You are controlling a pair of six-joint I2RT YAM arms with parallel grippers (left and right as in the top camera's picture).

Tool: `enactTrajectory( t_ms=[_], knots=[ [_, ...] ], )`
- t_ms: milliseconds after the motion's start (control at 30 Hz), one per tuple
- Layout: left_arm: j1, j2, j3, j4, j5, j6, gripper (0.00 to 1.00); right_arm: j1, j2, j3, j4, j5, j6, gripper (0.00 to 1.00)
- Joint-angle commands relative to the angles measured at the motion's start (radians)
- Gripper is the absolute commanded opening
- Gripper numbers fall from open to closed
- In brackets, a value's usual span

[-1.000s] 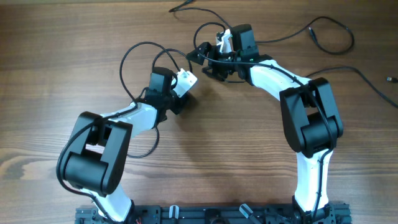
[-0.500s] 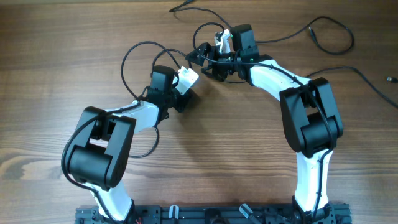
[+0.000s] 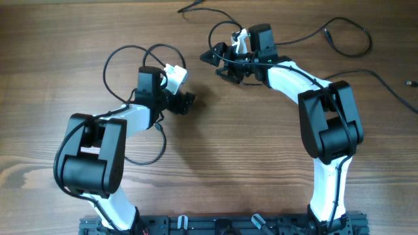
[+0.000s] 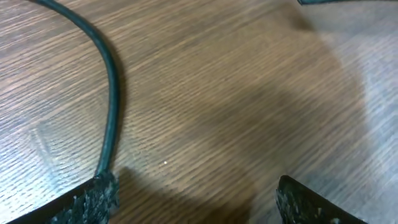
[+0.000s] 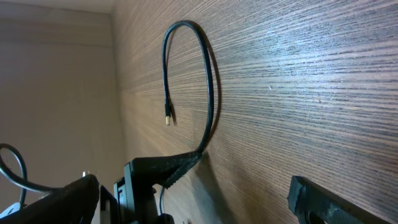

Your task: Untangle cables

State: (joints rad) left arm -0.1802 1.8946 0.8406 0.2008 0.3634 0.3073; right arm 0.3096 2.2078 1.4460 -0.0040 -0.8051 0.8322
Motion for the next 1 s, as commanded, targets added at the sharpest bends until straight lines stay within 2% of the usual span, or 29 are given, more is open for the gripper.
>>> enactTrajectory(
  t_ms=[0, 67, 133, 167, 200, 333, 433, 700, 967],
  knots=[
    [0.001, 0.0, -0.021, -0.048, 0.029, 0.068, 0.77, 0.001, 0.02, -0.001, -0.002, -0.029, -0.017, 0.99],
    [0.001, 0.0, -0.021, -0.048, 0.029, 0.068, 0.64, 0.001, 0.02, -0.001, -0.002, -0.031, -0.017, 0.99],
    [0.001, 0.0, -0.021, -0.047, 0.029, 0.067, 0.6, 0.001, 0.02, -0.001, -0.002, -0.036, -0.017, 0.99],
    [0.001, -0.005, -0.021, -0.043, 0.03, 0.057, 0.64, 0.001, 0.02, -0.001, -0.005, -0.036, -0.018, 0.99],
    [0.001, -0.019, -0.021, -0.035, 0.03, 0.03, 0.81, 0.001, 0.02, -0.001, -0.005, -0.036, -0.018, 0.99],
    [0.002, -0.108, -0.021, -0.023, 0.016, 0.018, 0.9, 0.001, 0.02, -0.001, -0.005, -0.035, -0.021, 0.99],
    [0.002, -0.114, -0.021, 0.008, -0.115, 0.019, 0.95, 0.001, 0.02, -0.001, -0.005, -0.035, -0.021, 0.99],
    [0.023, -0.06, -0.021, 0.002, -0.119, 0.026, 0.97, 0.001, 0.02, -0.001, -0.01, -0.047, -0.021, 0.99],
    [0.023, 0.011, -0.021, 0.066, -0.118, 0.026, 0.99, 0.001, 0.02, -0.001, -0.009, -0.058, -0.021, 0.99]
  ],
)
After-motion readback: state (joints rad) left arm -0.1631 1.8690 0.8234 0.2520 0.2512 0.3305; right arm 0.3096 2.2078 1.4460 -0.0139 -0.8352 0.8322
